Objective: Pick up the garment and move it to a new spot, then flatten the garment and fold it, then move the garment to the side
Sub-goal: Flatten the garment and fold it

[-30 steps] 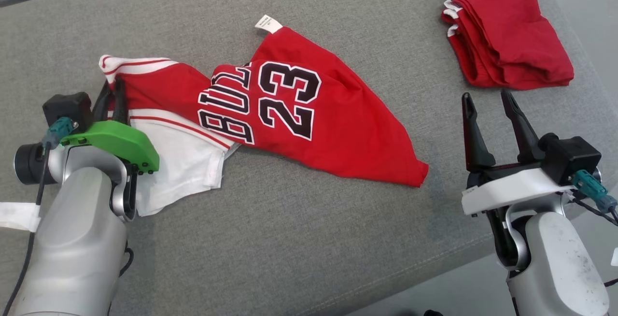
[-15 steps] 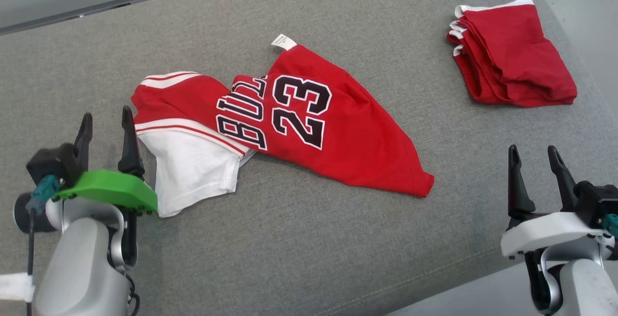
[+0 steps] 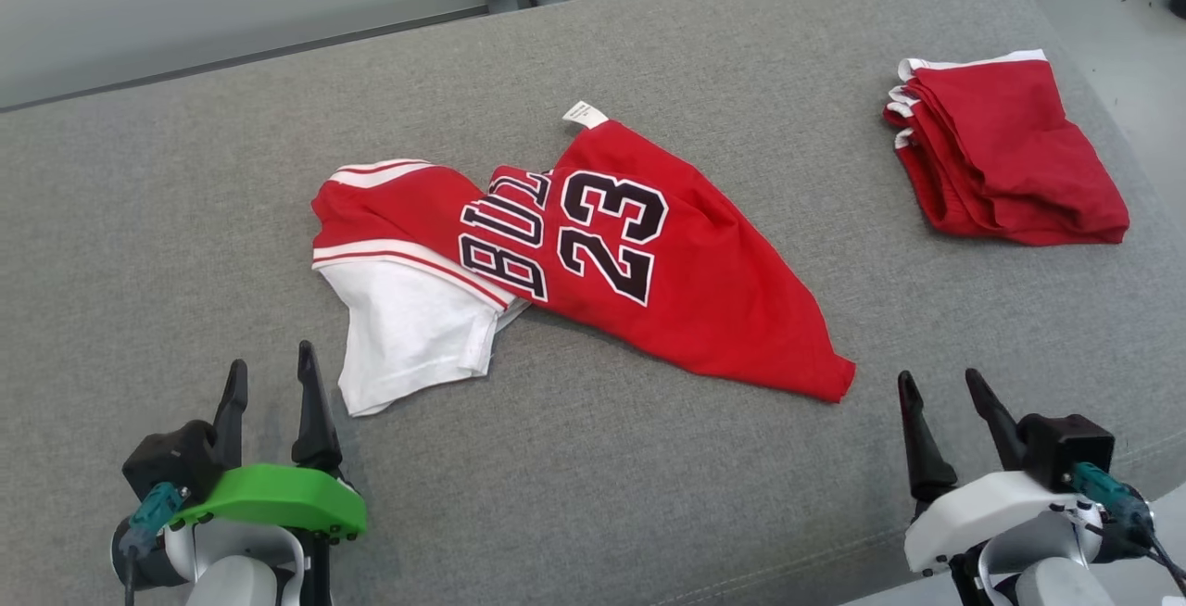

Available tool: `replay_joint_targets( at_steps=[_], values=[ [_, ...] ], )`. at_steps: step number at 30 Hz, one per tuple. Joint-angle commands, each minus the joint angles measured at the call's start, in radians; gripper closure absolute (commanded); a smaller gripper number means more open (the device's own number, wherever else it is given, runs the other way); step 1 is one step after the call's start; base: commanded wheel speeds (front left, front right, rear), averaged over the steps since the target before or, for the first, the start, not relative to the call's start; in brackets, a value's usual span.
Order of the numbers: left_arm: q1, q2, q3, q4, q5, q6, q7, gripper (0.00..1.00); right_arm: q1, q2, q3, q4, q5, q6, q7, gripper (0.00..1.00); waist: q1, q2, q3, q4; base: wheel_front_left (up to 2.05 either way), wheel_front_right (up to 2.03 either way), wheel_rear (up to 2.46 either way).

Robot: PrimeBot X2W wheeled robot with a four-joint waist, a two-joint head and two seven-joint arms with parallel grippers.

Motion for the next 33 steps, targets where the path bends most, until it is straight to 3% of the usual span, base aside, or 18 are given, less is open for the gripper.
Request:
replay_joint_targets(
  at_steps=[1, 13, 21, 22, 24, 28, 33],
  values=[
    [0.019, -0.004, 0.001, -0.010, 0.004, 0.006, -0.003, 0.00, -0.019, -0.003, 0.012, 0.021, 0.006, -0.001, 0.001, 0.00, 0.0001, 0.0002, -0.006, 0.014, 0.00, 0.00, 0.00],
    [0.015, -0.017, -0.017, -0.110, 0.062, 0.014, -0.003, 0.00, -0.239, -0.023, 0.061, 0.374, -0.017, -0.001, 0.029, 0.00, 0.0001, 0.0002, 0.005, 0.135, 0.00, 0.00, 0.00],
    [0.033, -0.019, -0.018, -0.144, 0.071, 0.019, -0.003, 0.00, -0.327, -0.041, 0.056, 0.535, 0.001, -0.001, 0.017, 0.00, 0.0001, 0.0002, 0.006, 0.184, 0.00, 0.00, 0.00],
    [0.035, -0.019, -0.016, -0.147, 0.071, 0.019, -0.003, 0.00, -0.335, -0.041, 0.061, 0.548, 0.005, -0.001, 0.014, 0.05, 0.0001, 0.0002, 0.005, 0.186, 0.00, 0.00, 0.00],
    [0.038, -0.019, -0.014, -0.150, 0.071, 0.019, -0.003, 0.00, -0.350, -0.045, 0.072, 0.569, 0.014, -0.001, -0.001, 0.57, 0.0001, 0.0002, 0.004, 0.190, 0.00, 0.00, 0.00],
    [0.042, -0.021, -0.010, -0.157, 0.072, 0.022, -0.003, 0.00, -0.375, -0.052, 0.105, 0.581, 0.034, -0.001, -0.038, 1.00, 0.0001, 0.0002, 0.001, 0.190, 0.00, 0.00, 0.00],
    [0.056, -0.023, -0.004, -0.164, 0.073, 0.026, -0.003, 0.00, -0.399, -0.055, 0.156, 0.533, 0.072, -0.001, -0.067, 1.00, 0.0001, 0.0002, -0.006, 0.179, 0.00, 0.00, 0.00]
  ],
)
